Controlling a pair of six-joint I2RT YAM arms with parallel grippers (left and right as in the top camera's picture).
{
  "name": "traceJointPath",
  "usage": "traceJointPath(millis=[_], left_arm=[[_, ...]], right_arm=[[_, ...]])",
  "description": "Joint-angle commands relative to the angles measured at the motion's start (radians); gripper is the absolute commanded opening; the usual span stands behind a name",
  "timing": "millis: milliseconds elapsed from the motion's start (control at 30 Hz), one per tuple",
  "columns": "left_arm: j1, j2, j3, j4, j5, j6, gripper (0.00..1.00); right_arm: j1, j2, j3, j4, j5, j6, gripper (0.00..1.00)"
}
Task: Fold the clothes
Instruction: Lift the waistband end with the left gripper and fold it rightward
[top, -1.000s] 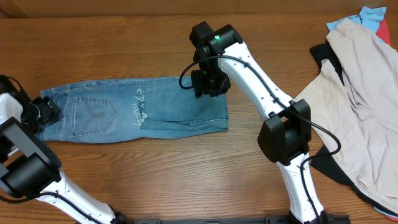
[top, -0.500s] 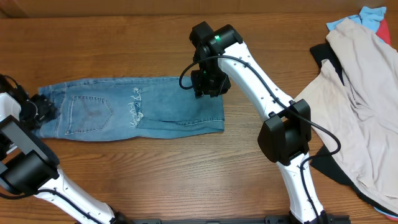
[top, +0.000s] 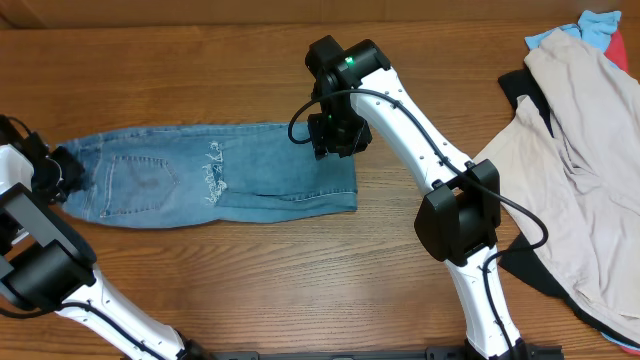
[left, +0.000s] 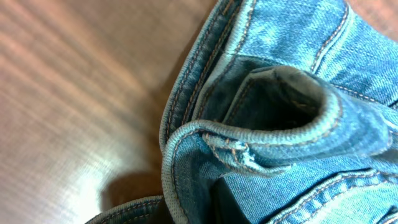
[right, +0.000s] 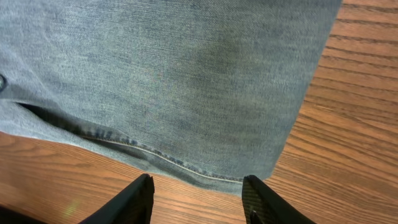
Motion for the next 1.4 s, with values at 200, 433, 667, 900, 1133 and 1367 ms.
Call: traceJointPath(millis=[200,433,667,900,1133,1367], left_arm=[[0.018,-0.272,0.154,-0.07,-0.119,0.001,0.04],[-0.044,-0.39,0.19,-0.167,0.021,0.001,0.04],[-0.259,-0.448,0.19,-0.358,0.07,0.005,0.04],[-0.461,-0.431,0.188,-0.449,0.059,-0.015,0.04],[-0.573,-0.428,0.187,-0.452,0.034,-0.097,0.04],[-0.599,-0.428,0.187,-0.455,0.034,-0.133,0.04]], right_arm=[[-0.109,0.005,0.003,-0.005,0.014,0.025,0.5],[-0.179,0.005,0.003,-0.021,0.014,0.0,0.5],[-0.19,0.005,0.003,-0.025,0.013,-0.004,0.5],[-0.189,0.005,0.003,-0.051,0.013,-0.009,0.5],[-0.185,0.008,0.001,-0.047,0.013,-0.037,0.49],[-0.137,0.045,-0.034,0.025,0.013,-0.084,0.48]])
